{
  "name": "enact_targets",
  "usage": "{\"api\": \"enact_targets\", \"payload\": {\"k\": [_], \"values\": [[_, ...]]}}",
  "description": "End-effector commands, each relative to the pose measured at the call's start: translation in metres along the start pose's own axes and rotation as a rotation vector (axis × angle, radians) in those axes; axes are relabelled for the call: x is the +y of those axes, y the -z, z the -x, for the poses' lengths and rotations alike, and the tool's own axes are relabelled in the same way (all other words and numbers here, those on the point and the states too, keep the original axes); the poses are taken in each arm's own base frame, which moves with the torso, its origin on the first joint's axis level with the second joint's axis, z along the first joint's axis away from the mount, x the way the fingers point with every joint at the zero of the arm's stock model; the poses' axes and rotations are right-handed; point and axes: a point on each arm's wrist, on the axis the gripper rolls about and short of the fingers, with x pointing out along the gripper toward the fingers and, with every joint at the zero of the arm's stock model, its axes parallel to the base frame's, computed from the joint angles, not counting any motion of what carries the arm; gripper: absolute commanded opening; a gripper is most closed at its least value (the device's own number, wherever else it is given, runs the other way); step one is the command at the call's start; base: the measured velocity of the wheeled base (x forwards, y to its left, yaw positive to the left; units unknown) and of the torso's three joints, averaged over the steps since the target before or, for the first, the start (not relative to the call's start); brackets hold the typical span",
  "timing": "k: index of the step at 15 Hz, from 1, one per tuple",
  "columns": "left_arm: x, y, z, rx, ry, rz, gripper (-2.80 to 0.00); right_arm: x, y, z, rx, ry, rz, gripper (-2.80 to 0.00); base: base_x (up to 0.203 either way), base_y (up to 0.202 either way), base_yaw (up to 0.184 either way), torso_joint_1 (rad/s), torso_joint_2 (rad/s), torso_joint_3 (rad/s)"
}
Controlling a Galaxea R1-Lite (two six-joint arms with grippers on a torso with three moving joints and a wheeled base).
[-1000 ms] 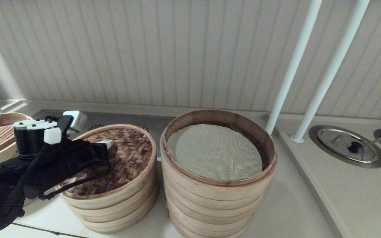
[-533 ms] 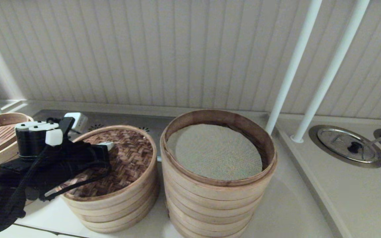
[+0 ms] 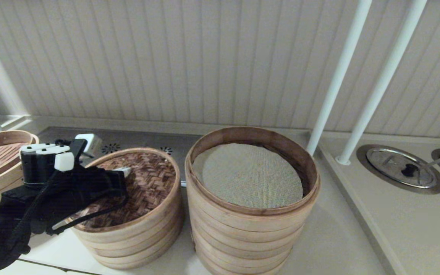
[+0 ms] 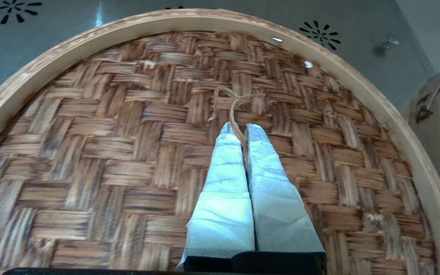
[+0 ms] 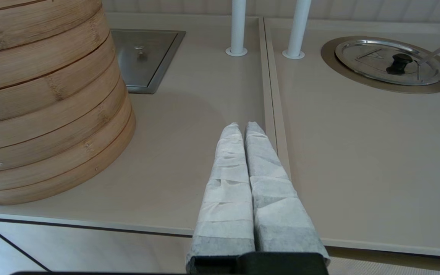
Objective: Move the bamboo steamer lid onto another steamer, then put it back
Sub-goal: Put the steamer
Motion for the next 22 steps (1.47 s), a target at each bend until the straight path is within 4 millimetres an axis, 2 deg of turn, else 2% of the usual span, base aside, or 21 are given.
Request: {"api": "enact_targets", "payload": {"k": [1, 9, 10, 11, 20, 22], "values": [[0.002, 0.001, -0.001, 0.003, -0.005, 0.003, -2.80, 0.000, 0.000, 0.000, 0.003, 0.000, 0.000, -2.80, 0.000, 0.000, 0.000, 0.000, 0.00, 0.000], [0.006, 0.002, -0.001, 0.008, -0.015, 0.005, -2.80, 0.000, 0.000, 0.000, 0.003, 0.000, 0.000, -2.80, 0.000, 0.000, 0.000, 0.000, 0.00, 0.000], [0.006, 0.002, -0.001, 0.008, -0.015, 0.005, -0.34, 0.000, 0.000, 0.000, 0.003, 0.000, 0.000, -2.80, 0.000, 0.000, 0.000, 0.000, 0.00, 0.000], [0.006, 0.001, 0.001, 0.002, -0.013, 0.005, 0.00, 0.000, 0.000, 0.000, 0.003, 0.000, 0.000, -2.80, 0.000, 0.000, 0.000, 0.000, 0.00, 0.000], [0.000, -0.027, 0.036, -0.128, 0.003, -0.003, 0.00, 0.000, 0.000, 0.000, 0.003, 0.000, 0.000, -2.80, 0.000, 0.000, 0.000, 0.000, 0.00, 0.000], [-0.002, -0.039, 0.058, -0.176, 0.008, -0.004, 0.00, 0.000, 0.000, 0.000, 0.003, 0.000, 0.000, -2.80, 0.000, 0.000, 0.000, 0.000, 0.00, 0.000]]}}
